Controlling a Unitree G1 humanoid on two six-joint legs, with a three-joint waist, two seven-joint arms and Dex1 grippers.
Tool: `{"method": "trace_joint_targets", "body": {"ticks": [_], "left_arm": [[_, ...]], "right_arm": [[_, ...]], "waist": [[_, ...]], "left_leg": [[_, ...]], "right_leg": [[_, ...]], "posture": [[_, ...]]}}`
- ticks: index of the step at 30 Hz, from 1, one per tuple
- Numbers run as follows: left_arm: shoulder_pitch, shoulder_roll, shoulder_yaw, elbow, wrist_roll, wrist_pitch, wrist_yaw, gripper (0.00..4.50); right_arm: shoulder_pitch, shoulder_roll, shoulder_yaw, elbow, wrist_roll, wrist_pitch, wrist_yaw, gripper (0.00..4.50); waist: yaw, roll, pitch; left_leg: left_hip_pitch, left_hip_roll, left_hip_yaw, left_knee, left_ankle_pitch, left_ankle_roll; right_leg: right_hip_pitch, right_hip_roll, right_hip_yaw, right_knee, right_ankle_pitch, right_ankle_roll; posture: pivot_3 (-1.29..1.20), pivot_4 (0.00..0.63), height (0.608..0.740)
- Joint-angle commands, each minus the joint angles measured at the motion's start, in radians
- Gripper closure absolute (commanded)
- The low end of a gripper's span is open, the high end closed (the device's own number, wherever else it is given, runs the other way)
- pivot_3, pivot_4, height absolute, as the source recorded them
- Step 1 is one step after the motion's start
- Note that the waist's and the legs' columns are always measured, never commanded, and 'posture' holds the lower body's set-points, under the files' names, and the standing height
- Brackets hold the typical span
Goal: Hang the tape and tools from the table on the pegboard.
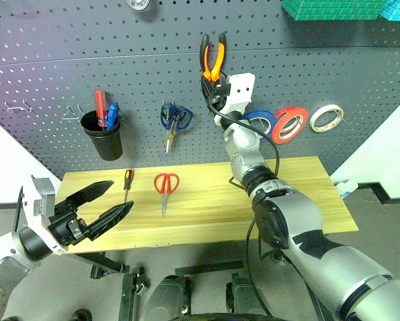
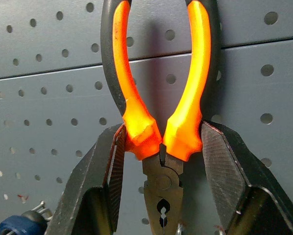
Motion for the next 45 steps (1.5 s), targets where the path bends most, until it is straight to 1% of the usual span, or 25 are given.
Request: {"method": "trace_joint_targets", "body": {"ticks": [1,6,10,15,34,45], "left_arm": [[-0.001,0.012,0.035,-0.006,0.002,-0.022,-0.019,0.0],[-0.005,0.006,0.033,0.005,0.006,-0.026,-0.029,0.0],[-0.003,0.004,0.025,0.019,0.022,-0.035,-0.043,0.0],[-0.01,-0.006,0.011,0.031,0.037,-0.046,-0.051,0.0],[-0.044,-0.03,-0.03,0.046,0.069,-0.066,-0.056,0.0],[-0.053,-0.025,-0.036,0.044,0.071,-0.064,-0.052,0.0]], "right_arm": [[-0.047,-0.01,-0.009,-0.008,0.002,-0.014,-0.002,2.48],[-0.04,-0.012,-0.006,-0.007,-0.003,-0.017,-0.002,2.48],[-0.052,-0.025,-0.031,-0.009,0.032,0.004,0.045,2.48],[-0.061,-0.014,-0.03,-0.019,0.037,0.001,0.068,2.48],[-0.083,-0.006,-0.03,-0.035,0.051,-0.009,0.093,2.48],[-0.06,-0.056,-0.029,-0.029,0.035,-0.009,0.1,2.48]], "waist": [[-0.001,0.0,0.002],[-0.002,0.0,0.006],[-0.002,0.0,0.007],[-0.002,0.0,0.007],[-0.004,0.001,0.007],[-0.003,0.0,0.007]], "left_leg": [[0.0,0.0,0.0,0.0,0.0,0.0],[0.0,0.0,0.0,-0.001,0.0,0.0],[0.0,0.0,0.0,-0.001,0.0,0.0],[0.0,0.0,0.0,-0.001,0.0,0.0],[0.0,0.0,0.0,-0.003,0.0,0.0],[0.0,0.0,0.0,-0.003,0.0,0.0]], "right_leg": [[0.0,0.0,0.0,0.0,0.0,0.0],[0.0,0.0,0.0,0.0,0.0,0.0],[0.0,0.0,0.0,-0.001,0.0,0.0],[0.0,0.0,0.0,-0.001,0.0,0.0],[-0.001,0.0,0.0,-0.002,0.0,0.0],[-0.001,0.0,0.0,-0.002,0.0,0.0]], "posture": [[0.22,0.117,0.723],[0.21,0.124,0.723],[0.21,0.122,0.723],[0.2,0.111,0.723],[0.2,0.095,0.723],[0.19,0.096,0.723]]}}
